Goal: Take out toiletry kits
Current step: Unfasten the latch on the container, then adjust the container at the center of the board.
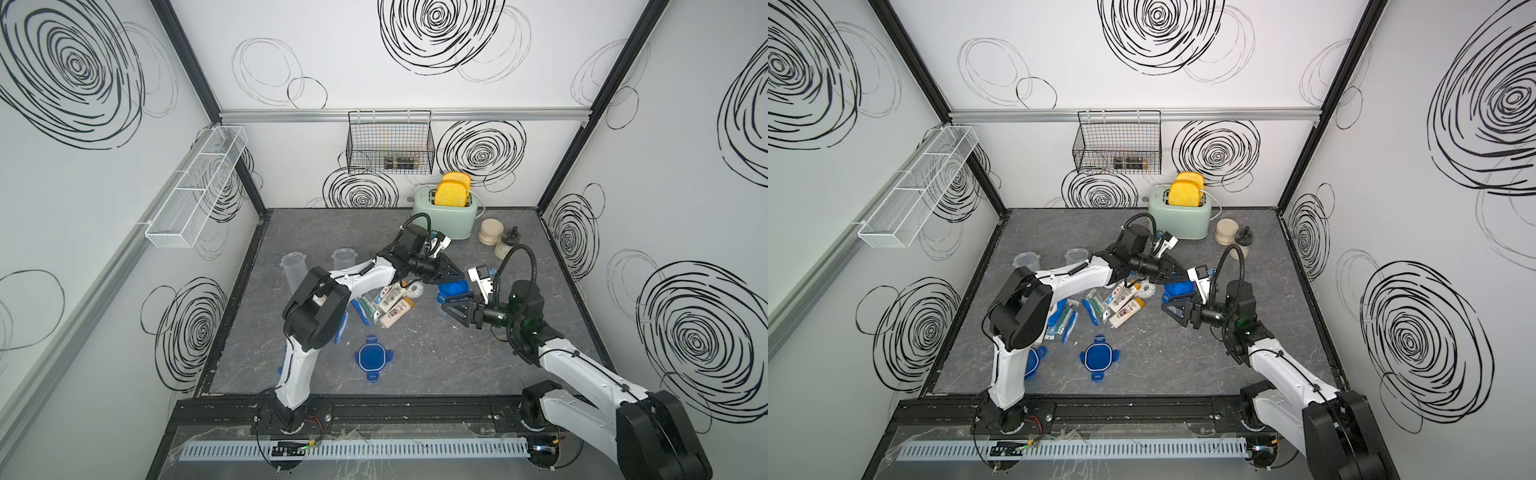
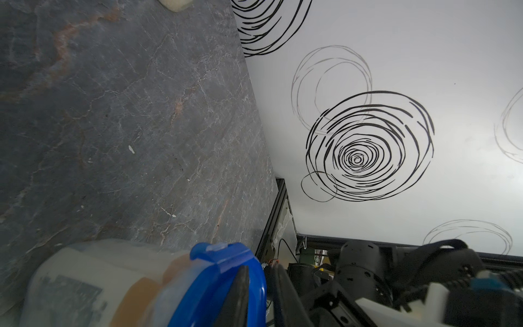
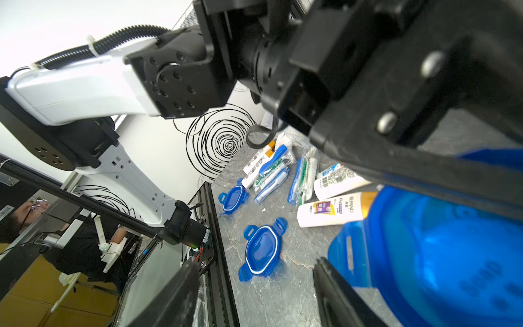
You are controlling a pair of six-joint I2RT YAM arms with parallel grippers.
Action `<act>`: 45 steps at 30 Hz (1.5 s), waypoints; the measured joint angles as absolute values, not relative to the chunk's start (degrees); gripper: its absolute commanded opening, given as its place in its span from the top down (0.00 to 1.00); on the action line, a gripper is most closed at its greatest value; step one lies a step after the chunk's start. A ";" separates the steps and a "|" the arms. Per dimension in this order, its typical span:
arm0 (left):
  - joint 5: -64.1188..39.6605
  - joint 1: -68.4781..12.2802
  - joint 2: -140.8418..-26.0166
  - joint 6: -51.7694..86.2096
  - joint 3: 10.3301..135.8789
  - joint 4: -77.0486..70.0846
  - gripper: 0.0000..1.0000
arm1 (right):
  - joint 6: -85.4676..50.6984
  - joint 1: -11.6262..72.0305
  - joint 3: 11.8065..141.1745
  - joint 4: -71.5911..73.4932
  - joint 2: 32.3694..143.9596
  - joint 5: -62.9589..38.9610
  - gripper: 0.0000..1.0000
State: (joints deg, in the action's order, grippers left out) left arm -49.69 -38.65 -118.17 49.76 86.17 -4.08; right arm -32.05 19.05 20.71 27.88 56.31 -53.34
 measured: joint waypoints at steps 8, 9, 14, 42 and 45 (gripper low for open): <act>-47.99 -38.96 -115.81 48.80 86.32 0.56 0.75 | -30.35 16.93 25.63 18.06 52.38 -50.94 0.35; -47.66 -38.96 -115.15 48.64 86.19 1.04 0.74 | -30.06 15.77 26.22 16.69 52.07 -50.37 0.35; -45.58 -38.89 -107.70 47.81 82.59 1.87 0.69 | -28.64 9.32 28.36 10.72 51.24 -46.33 0.35; -40.51 -37.12 -103.44 43.24 72.60 3.75 0.63 | -29.43 5.91 26.55 6.07 60.10 -51.29 0.38; -40.34 -37.12 -104.01 42.94 73.30 4.01 0.63 | -29.61 7.01 25.41 5.85 59.68 -51.48 0.38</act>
State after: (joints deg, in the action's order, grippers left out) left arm -40.34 -37.12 -104.01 42.94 73.30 4.01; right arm -29.61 7.01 25.41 5.85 59.68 -51.48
